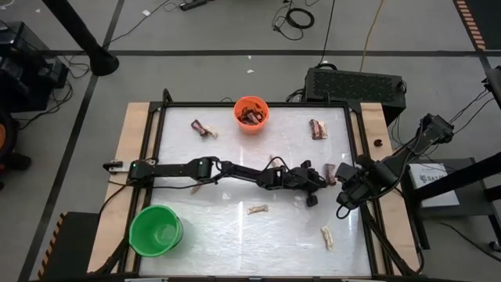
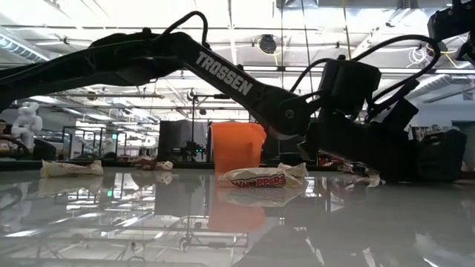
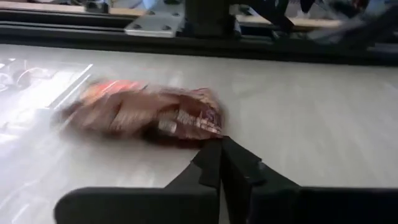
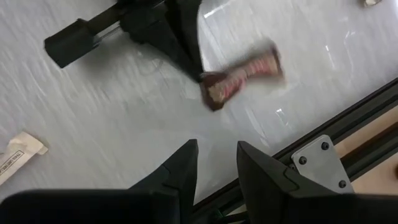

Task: Sort candy by brand, put in halloween buckets
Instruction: Put the brown chocolate bar into the orange bucket

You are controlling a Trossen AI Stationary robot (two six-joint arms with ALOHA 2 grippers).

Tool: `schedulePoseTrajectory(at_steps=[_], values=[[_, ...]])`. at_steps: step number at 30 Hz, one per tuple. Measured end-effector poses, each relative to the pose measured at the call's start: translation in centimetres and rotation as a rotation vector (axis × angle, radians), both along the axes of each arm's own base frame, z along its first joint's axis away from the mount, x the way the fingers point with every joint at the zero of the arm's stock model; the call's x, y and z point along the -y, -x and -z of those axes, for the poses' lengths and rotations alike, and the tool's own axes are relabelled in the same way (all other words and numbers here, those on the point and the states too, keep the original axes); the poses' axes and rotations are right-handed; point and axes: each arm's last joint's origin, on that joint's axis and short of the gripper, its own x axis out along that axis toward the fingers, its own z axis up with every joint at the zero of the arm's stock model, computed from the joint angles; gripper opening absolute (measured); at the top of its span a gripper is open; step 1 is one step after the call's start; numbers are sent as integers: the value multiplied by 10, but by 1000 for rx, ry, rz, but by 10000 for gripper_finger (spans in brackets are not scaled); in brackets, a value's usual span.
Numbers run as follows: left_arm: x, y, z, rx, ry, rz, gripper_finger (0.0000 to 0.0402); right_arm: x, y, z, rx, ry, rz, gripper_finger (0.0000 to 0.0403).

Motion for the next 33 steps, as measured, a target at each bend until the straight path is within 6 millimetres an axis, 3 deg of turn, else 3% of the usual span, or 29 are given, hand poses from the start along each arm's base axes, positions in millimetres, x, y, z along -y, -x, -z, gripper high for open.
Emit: schedulePoseTrajectory(at_steps=[6, 19, 27, 33], values=[[3, 2, -24, -54, -22, 29, 3, 0, 0, 0, 12, 16, -3, 105], [10, 29, -128, -251, -135, 85, 1, 0, -1, 0, 43, 60, -36, 105], [-11, 61, -180, -426, -163, 15, 1, 0, -2, -2, 114, 159, -88, 105], [-30, 101, -233, -560, -213, -121, 0, -1, -6, -3, 190, 232, -141, 105]])
